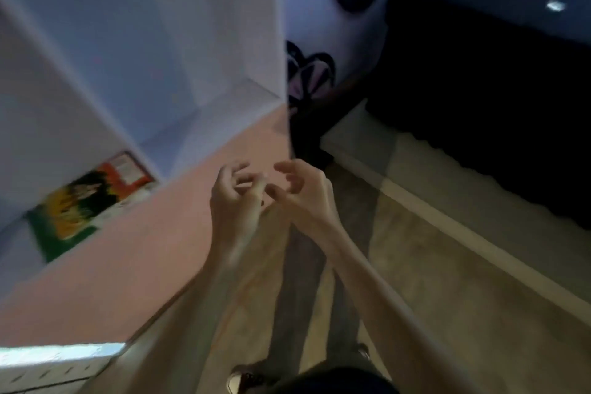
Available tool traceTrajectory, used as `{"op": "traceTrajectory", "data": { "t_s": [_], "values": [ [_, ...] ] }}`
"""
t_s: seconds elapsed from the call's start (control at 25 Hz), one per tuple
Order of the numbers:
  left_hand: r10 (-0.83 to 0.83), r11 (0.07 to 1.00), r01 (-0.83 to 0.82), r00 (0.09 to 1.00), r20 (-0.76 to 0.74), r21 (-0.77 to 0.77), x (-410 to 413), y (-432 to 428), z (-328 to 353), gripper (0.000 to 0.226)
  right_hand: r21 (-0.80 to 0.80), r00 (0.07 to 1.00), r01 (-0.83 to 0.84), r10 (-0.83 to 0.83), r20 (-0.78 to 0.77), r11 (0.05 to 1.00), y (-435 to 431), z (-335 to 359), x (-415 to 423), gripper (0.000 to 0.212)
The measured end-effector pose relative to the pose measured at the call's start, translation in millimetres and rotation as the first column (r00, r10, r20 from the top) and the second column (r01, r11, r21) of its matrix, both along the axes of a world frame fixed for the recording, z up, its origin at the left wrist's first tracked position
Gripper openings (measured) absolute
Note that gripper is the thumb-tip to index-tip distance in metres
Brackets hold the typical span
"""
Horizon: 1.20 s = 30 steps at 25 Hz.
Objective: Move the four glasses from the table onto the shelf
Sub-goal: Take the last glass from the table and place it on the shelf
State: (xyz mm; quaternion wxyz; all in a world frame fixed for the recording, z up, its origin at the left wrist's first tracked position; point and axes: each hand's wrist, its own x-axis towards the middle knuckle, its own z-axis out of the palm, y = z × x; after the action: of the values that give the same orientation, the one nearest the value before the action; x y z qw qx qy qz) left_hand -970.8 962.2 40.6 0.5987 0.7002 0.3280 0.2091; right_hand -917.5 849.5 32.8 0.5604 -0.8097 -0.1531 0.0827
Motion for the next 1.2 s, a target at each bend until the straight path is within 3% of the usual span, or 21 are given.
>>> {"op": "traceTrajectory", "data": {
  "t_s": [0.08, 0.2, 0.28, 0.4, 0.48, 0.68, 0.84, 1.04, 1.2],
  "values": [
    [-0.128, 0.992, 0.129, 0.990, -0.054, 0.009, 29.2, -54.0, -15.4, 0.021, -0.003, 0.994, 0.105, -0.105, -0.030, 0.994, -63.0, -11.3, 20.5, 0.051],
    [-0.237, 0.970, 0.231, 0.969, -0.075, -0.079, 65.5, -122.3, -35.7, 0.028, -0.042, 0.976, 0.211, -0.213, -0.040, 0.977, -149.2, -25.7, 46.0, 0.059],
    [-0.331, 0.938, 0.322, 0.942, -0.055, -0.129, 91.1, -165.3, -42.4, 0.033, -0.062, 0.961, 0.272, -0.274, -0.033, 0.960, -201.5, -28.9, 62.0, 0.057],
    [-0.421, 0.905, 0.417, 0.906, -0.044, -0.080, 127.8, -220.5, -43.0, 0.025, -0.076, 0.928, 0.366, -0.370, -0.037, 0.927, -258.2, -29.6, 88.0, 0.047],
    [-0.457, 0.888, 0.455, 0.888, -0.038, -0.062, 157.1, -251.0, -42.9, 0.018, -0.065, 0.901, 0.427, -0.431, -0.048, 0.902, -286.1, -30.0, 107.8, 0.041],
    [-0.595, 0.797, 0.594, 0.803, 0.029, -0.112, 247.5, -307.9, -54.1, 0.039, -0.070, 0.860, 0.505, -0.508, -0.048, 0.861, -332.7, -33.1, 172.0, 0.051],
    [-0.673, 0.736, 0.672, 0.740, 0.020, -0.088, 331.3, -345.2, -65.7, 0.012, -0.102, 0.825, 0.555, -0.562, -0.055, 0.825, -366.1, -32.8, 246.2, 0.053],
    [-0.717, 0.661, 0.700, 0.695, 0.047, -0.271, 450.3, -392.0, -64.4, 0.030, -0.140, 0.753, 0.646, -0.656, -0.043, 0.751, -401.5, -20.2, 354.1, 0.056],
    [-0.731, 0.657, 0.711, 0.682, 0.017, -0.251, 534.4, -419.1, -63.3, 0.012, -0.126, 0.702, 0.698, -0.709, -0.075, 0.705, -423.5, -16.8, 426.2, 0.057]
  ]
}}
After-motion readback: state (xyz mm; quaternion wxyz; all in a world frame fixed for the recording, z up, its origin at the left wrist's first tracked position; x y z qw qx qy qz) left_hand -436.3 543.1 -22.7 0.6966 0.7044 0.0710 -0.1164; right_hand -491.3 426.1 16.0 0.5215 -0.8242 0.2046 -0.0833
